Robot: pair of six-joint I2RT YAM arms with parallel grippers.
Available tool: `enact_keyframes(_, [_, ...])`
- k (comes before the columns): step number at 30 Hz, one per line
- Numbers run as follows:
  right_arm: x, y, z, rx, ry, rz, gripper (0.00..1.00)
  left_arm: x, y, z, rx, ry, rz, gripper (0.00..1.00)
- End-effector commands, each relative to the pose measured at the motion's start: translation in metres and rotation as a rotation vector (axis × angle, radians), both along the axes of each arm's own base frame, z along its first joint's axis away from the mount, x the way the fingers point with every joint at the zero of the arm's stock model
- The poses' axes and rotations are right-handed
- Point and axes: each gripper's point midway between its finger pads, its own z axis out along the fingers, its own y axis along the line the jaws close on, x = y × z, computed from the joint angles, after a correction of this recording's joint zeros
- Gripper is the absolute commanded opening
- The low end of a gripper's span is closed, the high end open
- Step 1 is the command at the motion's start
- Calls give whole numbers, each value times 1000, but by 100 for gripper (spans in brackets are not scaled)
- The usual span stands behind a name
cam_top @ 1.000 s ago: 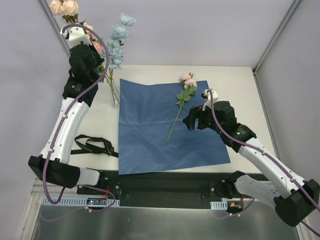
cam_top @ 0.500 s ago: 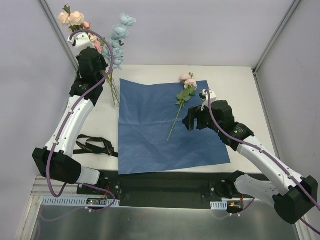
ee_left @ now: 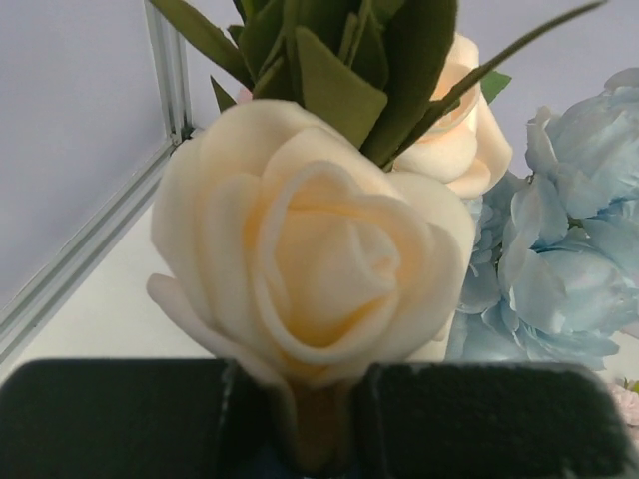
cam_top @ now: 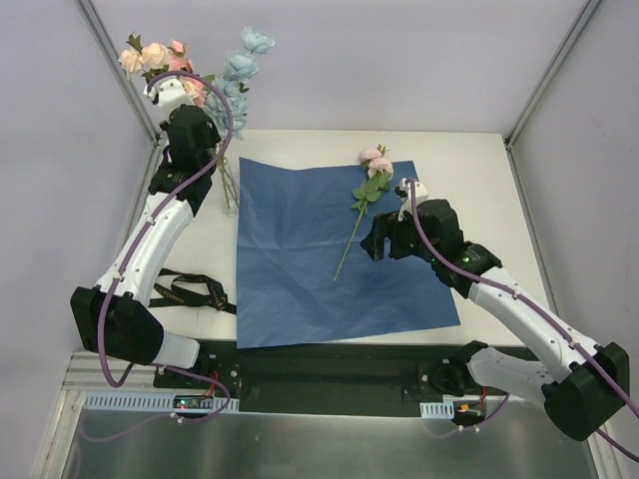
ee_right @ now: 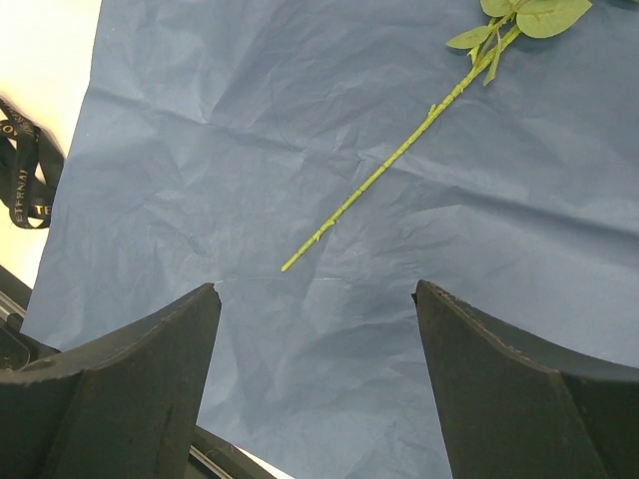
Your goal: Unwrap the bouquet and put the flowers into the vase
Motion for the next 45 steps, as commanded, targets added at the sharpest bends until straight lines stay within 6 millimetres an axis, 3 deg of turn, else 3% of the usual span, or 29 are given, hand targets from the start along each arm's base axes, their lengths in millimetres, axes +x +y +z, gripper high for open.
enact_keyframes(1, [7,8,16,48,-32,3,82,4,2,-10,-33,-12,17,5])
enact_keyframes(6, [7,9,12,44,-22,3,82,6,1,-25,-38,8,19,6])
enact_keyframes(14, [9,11,6,44,0,2,82,6,-6,-43,-50,42,-21,20])
enact_keyframes(23, [15,18,-10,51,86,-25,82,-14,-13,-27,-80,-3,-89,36])
enact_keyframes(33, [20,23,-20,41,151,-48,82,-55,-17,-11,-92,-61,-164,70])
enact_keyframes(45, [30,26,-24,37,211,-73,82,-71,-33,0,-64,-82,-295,81])
